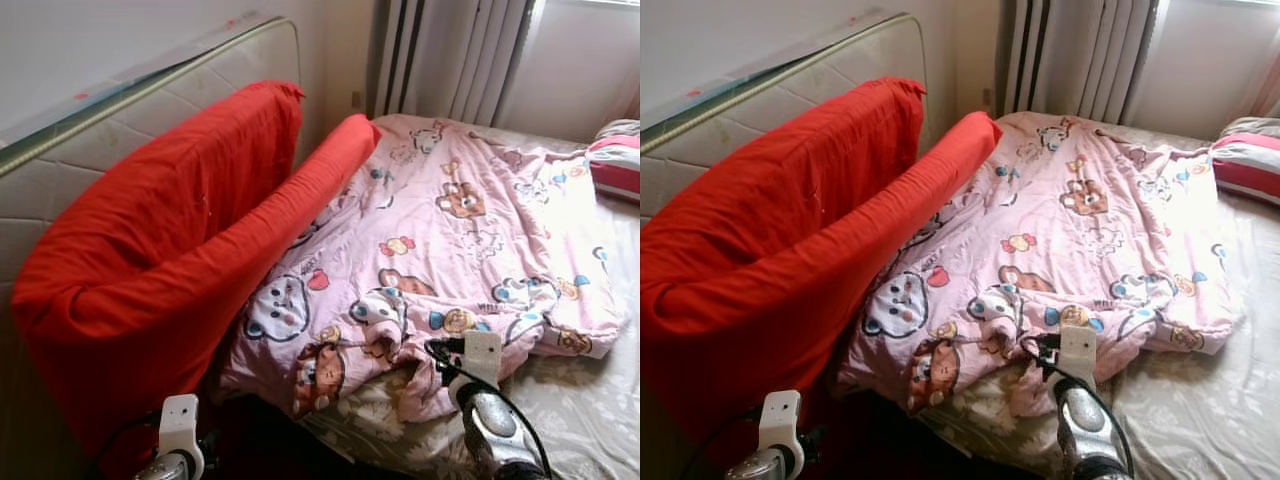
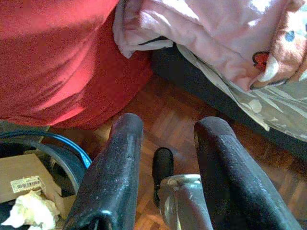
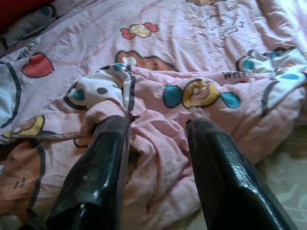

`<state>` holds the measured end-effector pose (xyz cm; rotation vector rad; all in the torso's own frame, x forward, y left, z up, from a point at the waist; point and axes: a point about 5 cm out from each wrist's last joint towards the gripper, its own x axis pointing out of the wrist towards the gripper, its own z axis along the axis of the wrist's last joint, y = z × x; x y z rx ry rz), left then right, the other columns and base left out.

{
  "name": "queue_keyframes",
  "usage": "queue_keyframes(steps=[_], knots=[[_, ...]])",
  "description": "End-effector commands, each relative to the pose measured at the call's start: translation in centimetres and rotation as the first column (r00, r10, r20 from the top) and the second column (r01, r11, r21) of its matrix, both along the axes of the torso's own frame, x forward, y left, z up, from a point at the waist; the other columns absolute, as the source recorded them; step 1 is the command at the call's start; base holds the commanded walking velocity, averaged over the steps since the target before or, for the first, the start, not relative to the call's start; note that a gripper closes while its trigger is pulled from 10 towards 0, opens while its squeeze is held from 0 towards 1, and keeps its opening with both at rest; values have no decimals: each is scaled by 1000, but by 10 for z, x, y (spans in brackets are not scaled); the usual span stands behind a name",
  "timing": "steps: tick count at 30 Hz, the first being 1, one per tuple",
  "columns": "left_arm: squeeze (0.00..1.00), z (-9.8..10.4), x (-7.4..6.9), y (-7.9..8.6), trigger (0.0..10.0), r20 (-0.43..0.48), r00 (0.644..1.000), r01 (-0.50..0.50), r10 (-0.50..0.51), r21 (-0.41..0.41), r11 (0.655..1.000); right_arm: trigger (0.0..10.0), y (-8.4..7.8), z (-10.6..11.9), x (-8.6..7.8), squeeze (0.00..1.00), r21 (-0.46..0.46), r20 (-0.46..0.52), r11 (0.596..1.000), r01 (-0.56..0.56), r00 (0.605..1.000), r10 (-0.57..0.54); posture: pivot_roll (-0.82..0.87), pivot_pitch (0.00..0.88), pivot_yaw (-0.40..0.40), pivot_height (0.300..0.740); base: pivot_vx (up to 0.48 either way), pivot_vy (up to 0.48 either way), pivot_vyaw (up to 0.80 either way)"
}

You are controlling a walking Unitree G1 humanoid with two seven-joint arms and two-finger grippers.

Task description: Clean up the room

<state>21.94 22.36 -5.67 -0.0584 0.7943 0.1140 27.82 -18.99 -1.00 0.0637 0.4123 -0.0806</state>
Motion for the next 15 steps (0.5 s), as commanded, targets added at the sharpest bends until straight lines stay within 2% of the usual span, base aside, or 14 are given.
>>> queue_keyframes(steps=[1, 10, 15], knots=[[0, -1, -3, 2, 10000, -11, 1000, 14, -14, 17, 1000, 10000, -1, -1, -1, 0, -3, -6, 1000, 1, 1000, -1, 11, 0, 7, 674, 0, 0, 0], [0, -1, -3, 2, 10000, -10, 1000, 12, -12, 17, 1000, 10000, -2, -6, -5, 0, -14, -53, 1000, -7, 999, 7, 10, 0, 6, 674, 0, 0, 0], [0, -1, -3, 2, 10000, -10, 1000, 11, -11, 15, 1000, 10000, -3, -7, -5, 0, -27, -64, 1000, -8, 998, 6, 10, 0, 6, 639, 0, 0, 0]])
